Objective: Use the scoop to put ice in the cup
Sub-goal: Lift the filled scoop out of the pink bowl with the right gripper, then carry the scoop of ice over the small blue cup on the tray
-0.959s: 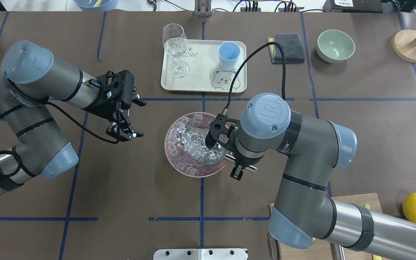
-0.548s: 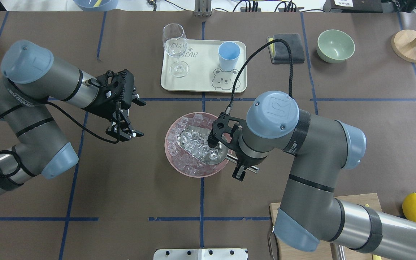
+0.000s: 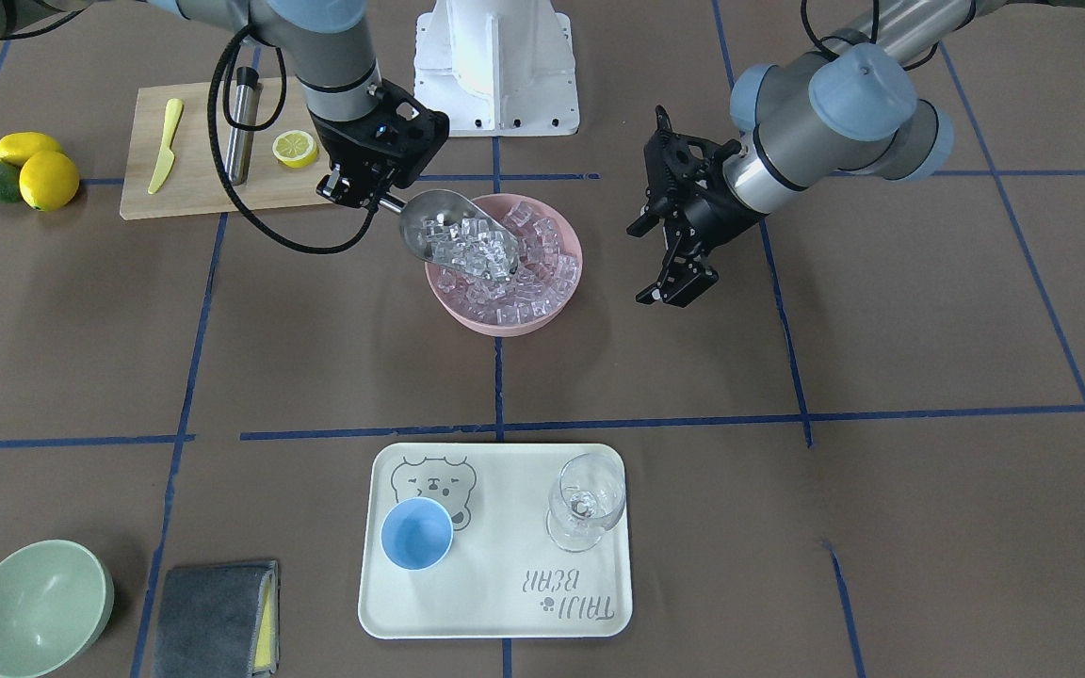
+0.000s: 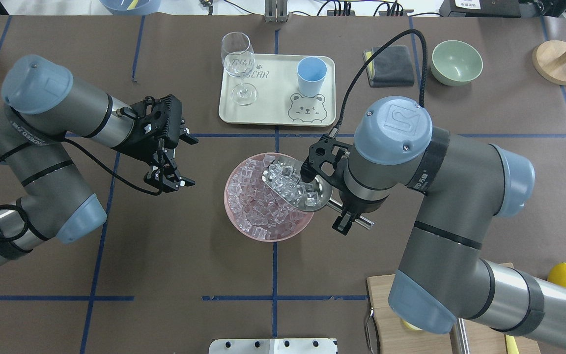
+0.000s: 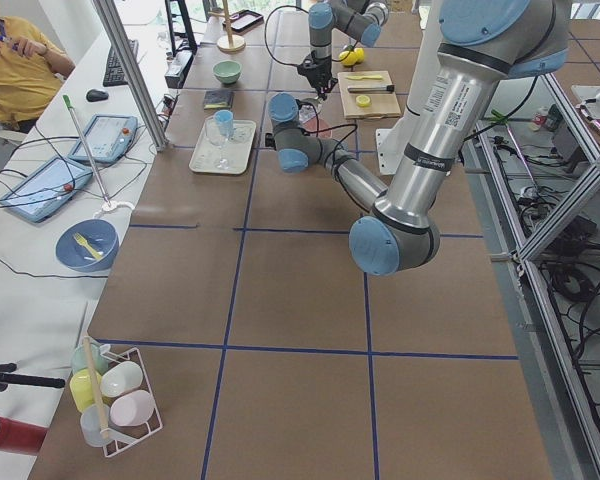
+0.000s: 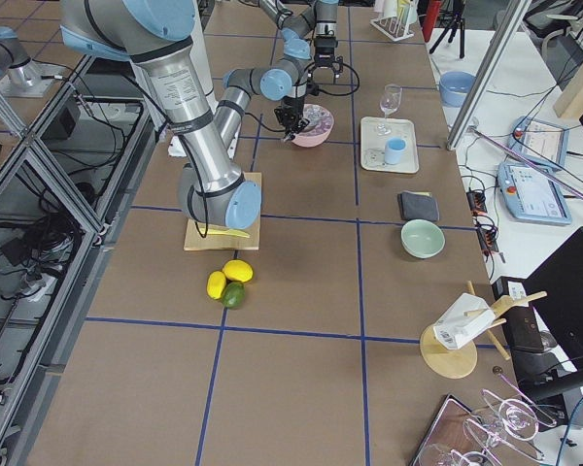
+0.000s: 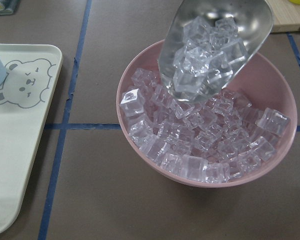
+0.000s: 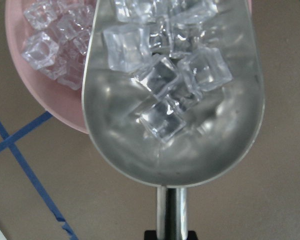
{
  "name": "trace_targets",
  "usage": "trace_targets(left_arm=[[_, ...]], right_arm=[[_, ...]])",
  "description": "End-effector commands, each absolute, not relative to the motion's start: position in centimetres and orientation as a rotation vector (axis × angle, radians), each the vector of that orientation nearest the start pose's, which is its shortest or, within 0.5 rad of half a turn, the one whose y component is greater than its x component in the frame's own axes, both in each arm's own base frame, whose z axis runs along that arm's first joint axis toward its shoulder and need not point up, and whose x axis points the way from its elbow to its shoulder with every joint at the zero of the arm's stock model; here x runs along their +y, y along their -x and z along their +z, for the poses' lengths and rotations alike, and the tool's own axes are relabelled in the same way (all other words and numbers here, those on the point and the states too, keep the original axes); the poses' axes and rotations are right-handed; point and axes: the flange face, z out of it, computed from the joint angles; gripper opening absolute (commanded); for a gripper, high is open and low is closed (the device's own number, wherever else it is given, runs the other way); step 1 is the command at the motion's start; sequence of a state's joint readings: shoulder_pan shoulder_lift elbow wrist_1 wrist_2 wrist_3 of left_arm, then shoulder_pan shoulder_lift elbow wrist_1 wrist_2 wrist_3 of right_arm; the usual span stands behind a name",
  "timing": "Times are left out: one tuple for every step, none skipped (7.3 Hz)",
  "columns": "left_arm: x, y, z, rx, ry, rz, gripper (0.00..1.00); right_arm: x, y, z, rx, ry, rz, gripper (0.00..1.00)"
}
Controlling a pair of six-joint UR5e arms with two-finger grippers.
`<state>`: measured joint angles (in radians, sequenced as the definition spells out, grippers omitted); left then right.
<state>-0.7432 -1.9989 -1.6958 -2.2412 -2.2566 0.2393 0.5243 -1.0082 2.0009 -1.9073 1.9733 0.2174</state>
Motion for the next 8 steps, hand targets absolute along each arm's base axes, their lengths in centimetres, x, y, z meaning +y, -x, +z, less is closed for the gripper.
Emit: trace_targets(left_arm=[[-47.0,-40.7,28.2,0.985,-1.016,1.311,1.0],[-47.0,-40.8,28.2,0.985,-1.016,1.311,1.0],[-47.0,-40.8,28.3,0.985,-1.016,1.311,1.0],[-47.0,-40.9,28.4,0.985,-1.012,1.312,1.0],[-47.0,-41.0,28.4,0.984,-1.011,1.311,1.0],[-47.0,-41.0,28.6,0.983,-1.008,1.311,1.0],[-47.1,-41.0,28.8,0.983,-1.004,1.31,1.0],[-47.0,-41.1,28.7,0.983,-1.004,1.311,1.0]], right_arm=[[-38.3,44.0,19.9,-0.738,-0.264,-0.769,0.0],[-39.5,43.0,20.1,-0.742,-0.241,-0.724,0.0],[-41.4,41.5,20.4,-0.755,-0.222,-0.687,0.0],[-43.9,40.2,21.1,-0.766,-0.188,-0.643,0.0],[-45.5,40.0,21.0,-0.765,-0.182,-0.621,0.0],[-47.1,39.7,21.9,-0.752,-0.172,-0.595,0.0],[-48.9,39.6,21.7,-0.748,-0.167,-0.571,0.0],[-51.0,40.0,21.6,-0.756,-0.138,-0.556,0.0]])
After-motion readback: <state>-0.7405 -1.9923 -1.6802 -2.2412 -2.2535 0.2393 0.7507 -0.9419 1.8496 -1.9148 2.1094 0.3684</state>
